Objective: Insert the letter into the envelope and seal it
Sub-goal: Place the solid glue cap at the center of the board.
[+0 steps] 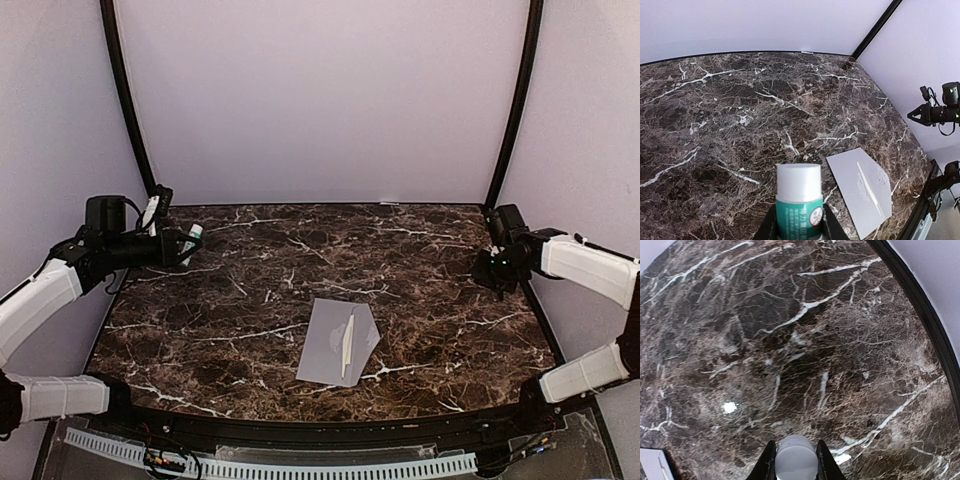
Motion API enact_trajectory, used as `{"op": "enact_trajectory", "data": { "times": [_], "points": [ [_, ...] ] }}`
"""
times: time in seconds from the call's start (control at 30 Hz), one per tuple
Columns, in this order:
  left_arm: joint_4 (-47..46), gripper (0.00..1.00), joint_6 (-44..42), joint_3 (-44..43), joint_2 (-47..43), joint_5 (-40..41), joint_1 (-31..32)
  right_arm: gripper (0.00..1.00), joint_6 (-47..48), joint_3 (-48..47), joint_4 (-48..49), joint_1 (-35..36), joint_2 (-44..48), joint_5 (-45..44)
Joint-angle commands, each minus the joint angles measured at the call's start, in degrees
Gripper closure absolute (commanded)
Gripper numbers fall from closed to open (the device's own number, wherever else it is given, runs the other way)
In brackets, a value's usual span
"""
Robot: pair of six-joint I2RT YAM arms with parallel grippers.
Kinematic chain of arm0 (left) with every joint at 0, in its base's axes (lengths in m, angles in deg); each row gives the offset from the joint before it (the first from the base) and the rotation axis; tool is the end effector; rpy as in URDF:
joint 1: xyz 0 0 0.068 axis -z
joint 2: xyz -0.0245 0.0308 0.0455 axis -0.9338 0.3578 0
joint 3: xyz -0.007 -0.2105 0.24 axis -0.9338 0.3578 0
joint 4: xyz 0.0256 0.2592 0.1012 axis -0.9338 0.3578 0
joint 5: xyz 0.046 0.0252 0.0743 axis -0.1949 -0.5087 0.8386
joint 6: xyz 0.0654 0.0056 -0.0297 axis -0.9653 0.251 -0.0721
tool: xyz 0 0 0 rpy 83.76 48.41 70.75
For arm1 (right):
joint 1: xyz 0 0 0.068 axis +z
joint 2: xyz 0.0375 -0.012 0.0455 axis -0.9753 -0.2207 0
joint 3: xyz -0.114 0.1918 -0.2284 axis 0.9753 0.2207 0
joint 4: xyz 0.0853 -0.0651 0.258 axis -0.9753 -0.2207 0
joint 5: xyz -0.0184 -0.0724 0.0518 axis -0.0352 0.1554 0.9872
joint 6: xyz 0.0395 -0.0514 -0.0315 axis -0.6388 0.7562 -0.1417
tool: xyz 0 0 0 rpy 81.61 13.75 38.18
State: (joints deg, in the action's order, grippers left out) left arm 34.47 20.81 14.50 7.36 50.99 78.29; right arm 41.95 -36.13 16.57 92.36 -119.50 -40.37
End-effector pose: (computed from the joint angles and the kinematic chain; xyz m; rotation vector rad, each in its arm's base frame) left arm 0.2307 -0.0691 0.3280 0.3132 1.9726 -0.7826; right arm 0.2567 0.0551 0.2472 0.5948 2.4668 0.0684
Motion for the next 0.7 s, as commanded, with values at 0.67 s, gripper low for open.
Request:
{"op": "enact_trajectory", "data": {
  "times": [0.67],
  "points": [
    [1.58, 0.98, -7.13, 2.17, 3.14, 2.78, -1.70, 0.91, 11.71, -0.52, 13.90, -17.13, -20.87, -0.15]
  ]
}}
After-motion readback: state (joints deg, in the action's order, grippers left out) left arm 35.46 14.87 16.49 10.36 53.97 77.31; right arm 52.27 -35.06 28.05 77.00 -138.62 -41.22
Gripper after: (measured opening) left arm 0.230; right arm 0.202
